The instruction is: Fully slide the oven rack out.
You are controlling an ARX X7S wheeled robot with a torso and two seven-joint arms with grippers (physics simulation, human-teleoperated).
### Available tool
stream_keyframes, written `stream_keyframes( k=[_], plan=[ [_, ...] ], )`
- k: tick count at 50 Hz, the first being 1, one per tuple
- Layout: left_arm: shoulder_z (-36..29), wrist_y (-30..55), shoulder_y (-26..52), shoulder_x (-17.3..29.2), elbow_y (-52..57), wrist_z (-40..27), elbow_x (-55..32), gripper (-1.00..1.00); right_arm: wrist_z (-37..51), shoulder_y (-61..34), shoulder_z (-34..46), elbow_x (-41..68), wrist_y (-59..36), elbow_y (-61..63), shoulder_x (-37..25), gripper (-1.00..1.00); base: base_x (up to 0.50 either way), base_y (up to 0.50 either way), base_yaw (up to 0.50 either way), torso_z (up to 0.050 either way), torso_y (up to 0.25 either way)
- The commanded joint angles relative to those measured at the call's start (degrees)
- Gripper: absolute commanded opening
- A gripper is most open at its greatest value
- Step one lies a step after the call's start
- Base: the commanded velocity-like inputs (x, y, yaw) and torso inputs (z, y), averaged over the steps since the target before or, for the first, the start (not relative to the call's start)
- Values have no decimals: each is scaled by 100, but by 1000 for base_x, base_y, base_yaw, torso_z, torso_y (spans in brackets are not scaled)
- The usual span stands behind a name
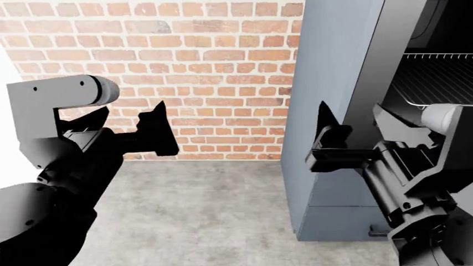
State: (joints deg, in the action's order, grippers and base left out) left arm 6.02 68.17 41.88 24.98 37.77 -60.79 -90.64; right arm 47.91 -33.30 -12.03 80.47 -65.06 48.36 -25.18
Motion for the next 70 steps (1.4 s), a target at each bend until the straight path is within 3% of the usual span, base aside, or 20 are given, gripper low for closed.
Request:
stream_keyframes(
  k=[1,9,20,35,46,70],
  plan=[
    [-725,-329,1968,1370,-105,-2693,-4053,100,2804,-2262,388,4123,-99,-167,-1696,100,0,0,0,0,0],
    [-1087,-552,2634,1837,-258,-2702,-4304,100,2941,-2509,522,4402,35,-225,-2022,100,0,0,0,0,0],
    [-1504,-617,3313,2032,-549,-2591,-4306,100,3137,-3056,792,4918,380,-553,-2495,100,0,-442,0,0,0],
    [-1476,-716,3042,2184,-480,-2348,-4127,100,3129,-3172,919,4850,436,-743,-2637,100,0,-500,0,0,0],
    [-1801,-799,3454,2037,-645,-2351,-4004,100,3020,-3123,967,4621,318,-878,-2704,100,0,-500,0,0,0],
    [-1914,-1042,3230,2135,-569,-2203,-3915,100,2720,-2853,926,4426,244,-846,-2682,100,0,-500,0,0,0]
  ],
)
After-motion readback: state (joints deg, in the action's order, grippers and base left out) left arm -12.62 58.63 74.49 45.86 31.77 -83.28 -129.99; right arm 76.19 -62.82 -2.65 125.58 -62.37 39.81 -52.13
